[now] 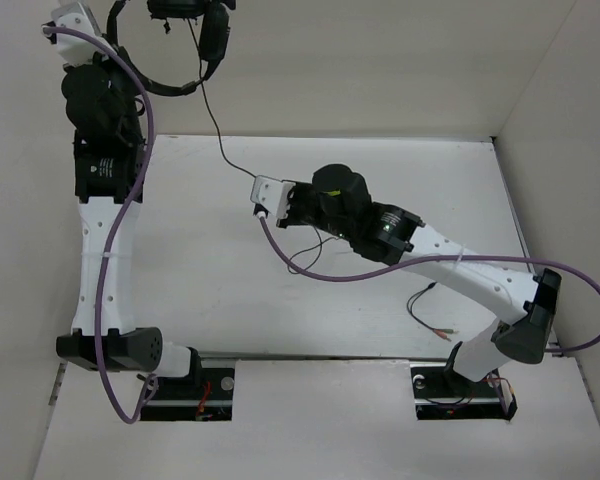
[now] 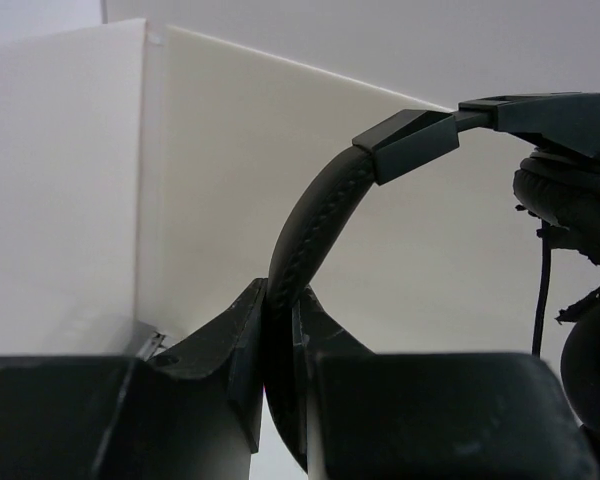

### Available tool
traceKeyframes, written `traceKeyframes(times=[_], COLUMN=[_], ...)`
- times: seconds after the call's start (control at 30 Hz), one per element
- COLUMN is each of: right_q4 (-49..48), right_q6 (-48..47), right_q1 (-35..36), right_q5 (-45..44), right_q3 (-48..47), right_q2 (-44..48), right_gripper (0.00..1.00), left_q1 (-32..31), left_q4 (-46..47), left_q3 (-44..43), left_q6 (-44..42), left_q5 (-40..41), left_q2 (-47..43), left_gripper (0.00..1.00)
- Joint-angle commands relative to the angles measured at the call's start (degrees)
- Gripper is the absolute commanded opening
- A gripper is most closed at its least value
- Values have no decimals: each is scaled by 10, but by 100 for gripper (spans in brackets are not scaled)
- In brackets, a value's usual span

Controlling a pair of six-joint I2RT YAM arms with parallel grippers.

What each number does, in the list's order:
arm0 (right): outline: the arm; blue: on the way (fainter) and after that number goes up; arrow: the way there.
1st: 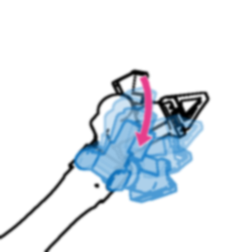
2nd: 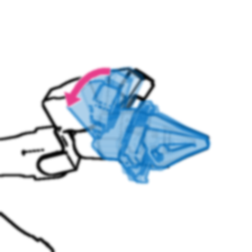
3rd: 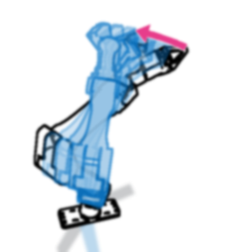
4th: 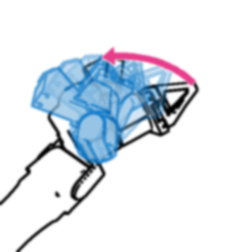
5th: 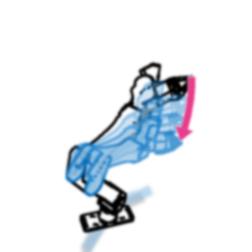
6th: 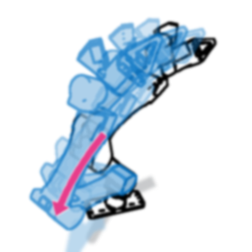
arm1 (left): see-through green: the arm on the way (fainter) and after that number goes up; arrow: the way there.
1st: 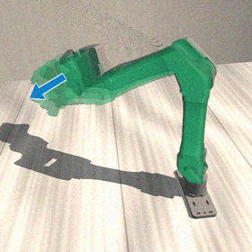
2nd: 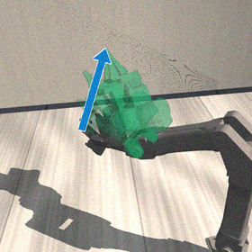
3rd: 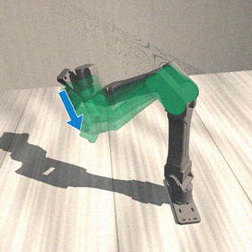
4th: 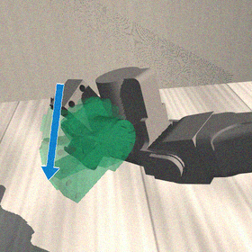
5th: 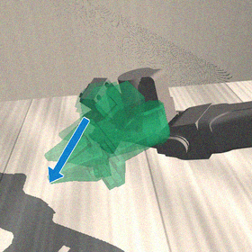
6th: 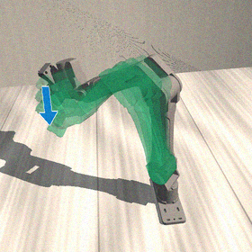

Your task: Wrap the headphones

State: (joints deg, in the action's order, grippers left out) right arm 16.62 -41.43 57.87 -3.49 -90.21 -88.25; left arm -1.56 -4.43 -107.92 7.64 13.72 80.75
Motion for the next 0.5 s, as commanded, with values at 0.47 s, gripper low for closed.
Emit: traceKeyframes(times=[0.47], right_q4=[-92], right_q6=[-341], right_q1=[26], right_q5=[-159], right_q3=[-167], right_q2=[4], right_gripper=[0], left_q1=[-121], left_q4=[132], left_q3=[239], left_q6=[-198], left_q5=[69], left_q2=[-73], left_gripper=[0])
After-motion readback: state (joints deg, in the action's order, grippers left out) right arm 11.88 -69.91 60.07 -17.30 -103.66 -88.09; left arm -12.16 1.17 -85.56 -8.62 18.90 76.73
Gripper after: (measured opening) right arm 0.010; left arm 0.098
